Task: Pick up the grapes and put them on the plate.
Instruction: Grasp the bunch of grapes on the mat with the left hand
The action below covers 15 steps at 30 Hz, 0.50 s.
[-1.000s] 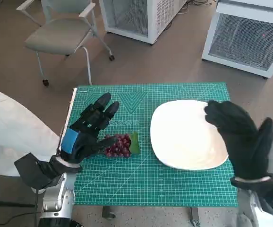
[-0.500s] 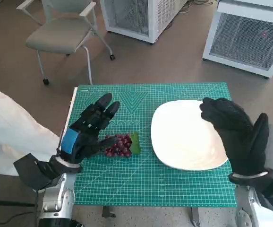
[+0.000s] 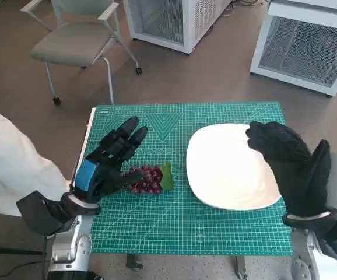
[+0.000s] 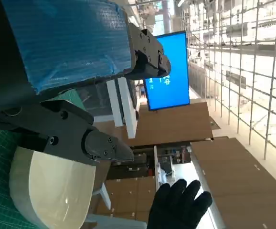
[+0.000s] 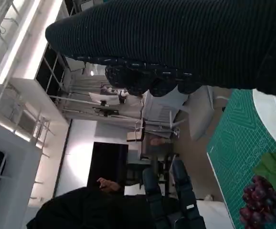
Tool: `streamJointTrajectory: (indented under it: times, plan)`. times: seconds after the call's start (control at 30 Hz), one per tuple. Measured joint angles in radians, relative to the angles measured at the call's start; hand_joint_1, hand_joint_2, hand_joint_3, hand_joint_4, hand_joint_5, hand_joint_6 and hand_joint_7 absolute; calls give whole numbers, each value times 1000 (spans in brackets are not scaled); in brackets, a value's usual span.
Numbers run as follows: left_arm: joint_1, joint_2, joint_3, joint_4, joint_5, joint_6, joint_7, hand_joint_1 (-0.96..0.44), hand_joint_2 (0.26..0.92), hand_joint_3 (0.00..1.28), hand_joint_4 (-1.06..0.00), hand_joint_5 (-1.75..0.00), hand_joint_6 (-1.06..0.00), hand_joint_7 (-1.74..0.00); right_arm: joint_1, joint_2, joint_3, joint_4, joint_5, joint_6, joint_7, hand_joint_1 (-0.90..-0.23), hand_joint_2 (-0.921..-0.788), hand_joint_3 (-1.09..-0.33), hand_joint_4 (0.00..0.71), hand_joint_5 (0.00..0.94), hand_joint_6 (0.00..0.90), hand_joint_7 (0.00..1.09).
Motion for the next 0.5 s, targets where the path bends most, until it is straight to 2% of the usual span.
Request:
streamJointTrajectory:
  times: [0.5]
  plan:
    - [15, 3, -1, -33, 3, 21, 3, -172, 921, 48, -300, -1, -390, -6, 2, 0, -1, 0, 0, -2, 0, -361, -921, -625, 409, 788, 226, 978]
